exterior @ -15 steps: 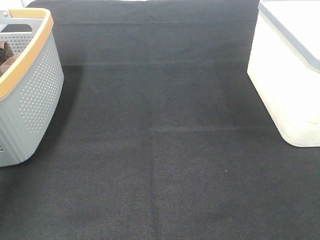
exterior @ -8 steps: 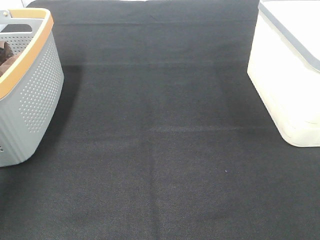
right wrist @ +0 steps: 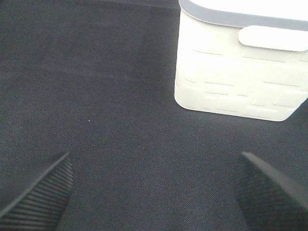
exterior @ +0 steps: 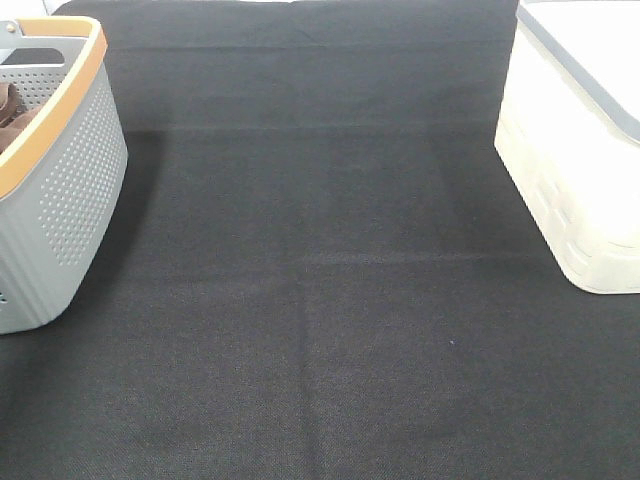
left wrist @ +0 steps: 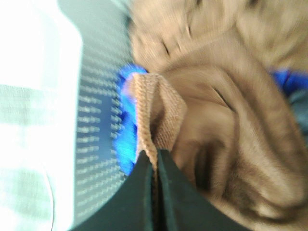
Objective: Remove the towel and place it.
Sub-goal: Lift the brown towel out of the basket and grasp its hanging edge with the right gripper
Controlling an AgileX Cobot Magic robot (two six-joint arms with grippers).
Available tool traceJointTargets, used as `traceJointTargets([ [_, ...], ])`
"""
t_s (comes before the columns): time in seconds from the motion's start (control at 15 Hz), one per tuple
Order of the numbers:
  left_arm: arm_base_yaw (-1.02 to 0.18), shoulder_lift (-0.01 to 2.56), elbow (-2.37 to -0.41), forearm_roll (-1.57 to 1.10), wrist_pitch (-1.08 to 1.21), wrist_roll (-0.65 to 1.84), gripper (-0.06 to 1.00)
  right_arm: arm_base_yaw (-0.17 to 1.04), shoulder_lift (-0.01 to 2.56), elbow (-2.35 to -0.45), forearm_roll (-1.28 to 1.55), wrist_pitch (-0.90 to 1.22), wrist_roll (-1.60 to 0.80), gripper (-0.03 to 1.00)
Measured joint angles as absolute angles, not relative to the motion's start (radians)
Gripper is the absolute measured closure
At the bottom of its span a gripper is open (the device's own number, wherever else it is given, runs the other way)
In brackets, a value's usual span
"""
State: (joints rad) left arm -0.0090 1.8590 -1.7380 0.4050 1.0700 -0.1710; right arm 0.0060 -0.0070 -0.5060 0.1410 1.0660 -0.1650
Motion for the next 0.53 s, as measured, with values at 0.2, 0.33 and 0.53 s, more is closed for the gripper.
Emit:
traceJointTargets([
  [0.2, -0.009, 1.849, -1.74, 0.37, 1.076, -0.167, 0.94, 0.006, -0.007, -0.506, 0.141, 1.066, -0.165, 0.12],
  [0.33, -0.009, 1.881, -1.74, 0.276, 1.082, -0.101, 0.94, 0.006, -0.007, -0.506, 0.141, 1.066, -0.165, 0.12],
  [0.53, -0.009, 1.864, -1.74, 0.193, 1.029, -0.024, 0.94, 0.006, -0.007, -0.506, 0.141, 1.066, -0.165, 0.12],
])
